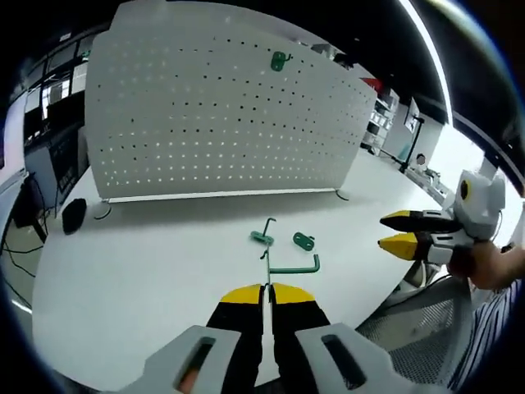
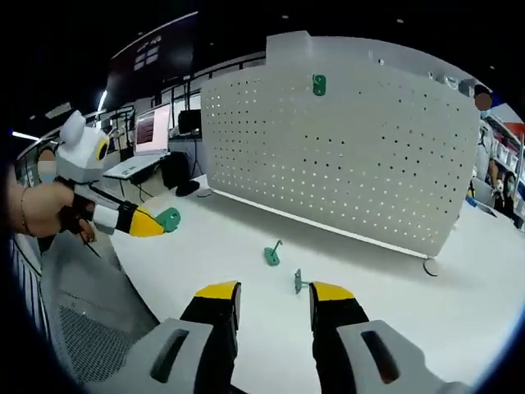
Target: Insert the hook assembly into the mounting plate slot until the hook locks in place.
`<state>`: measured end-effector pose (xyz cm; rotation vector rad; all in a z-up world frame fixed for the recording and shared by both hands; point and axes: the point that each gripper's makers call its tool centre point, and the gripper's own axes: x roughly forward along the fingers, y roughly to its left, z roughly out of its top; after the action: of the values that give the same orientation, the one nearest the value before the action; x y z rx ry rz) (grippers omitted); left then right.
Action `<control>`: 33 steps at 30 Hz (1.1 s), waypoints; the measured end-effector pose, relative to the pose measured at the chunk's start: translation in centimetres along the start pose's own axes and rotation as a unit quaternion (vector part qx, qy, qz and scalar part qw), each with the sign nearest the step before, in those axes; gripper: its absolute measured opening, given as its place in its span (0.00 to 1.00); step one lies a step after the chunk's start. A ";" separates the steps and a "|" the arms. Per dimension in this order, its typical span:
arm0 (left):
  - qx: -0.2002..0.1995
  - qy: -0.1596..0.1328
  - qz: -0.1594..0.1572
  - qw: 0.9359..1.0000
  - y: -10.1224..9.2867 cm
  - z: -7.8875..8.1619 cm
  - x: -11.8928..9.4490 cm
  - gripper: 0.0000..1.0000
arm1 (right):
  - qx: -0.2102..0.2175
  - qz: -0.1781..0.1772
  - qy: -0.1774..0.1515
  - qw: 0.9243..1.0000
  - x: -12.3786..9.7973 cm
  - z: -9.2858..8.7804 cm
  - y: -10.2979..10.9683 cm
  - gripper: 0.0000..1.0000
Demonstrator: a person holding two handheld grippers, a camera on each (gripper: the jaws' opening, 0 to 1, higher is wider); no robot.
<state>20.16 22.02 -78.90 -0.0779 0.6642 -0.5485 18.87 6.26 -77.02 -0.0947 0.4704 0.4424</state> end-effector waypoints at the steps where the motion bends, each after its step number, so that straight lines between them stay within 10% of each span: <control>1: 0.000 0.000 -0.001 1.000 -0.1 0.0 0.0 0.01 | 0.011 0.009 -0.001 1.000 0.2 0.2 0.5 0.30; 15: -0.029 -0.031 -0.068 0.997 -2.9 0.2 0.0 0.02 | 0.215 0.155 -0.003 0.964 2.5 2.4 7.9 0.24; 33: 0.002 -0.077 -0.116 0.990 -5.4 1.9 -0.5 0.02 | 0.337 0.187 -0.011 0.923 3.4 3.6 9.0 0.04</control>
<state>18.56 17.49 -75.81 -0.1929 0.5063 -0.7597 19.17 16.34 -75.23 0.6784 0.5995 0.6314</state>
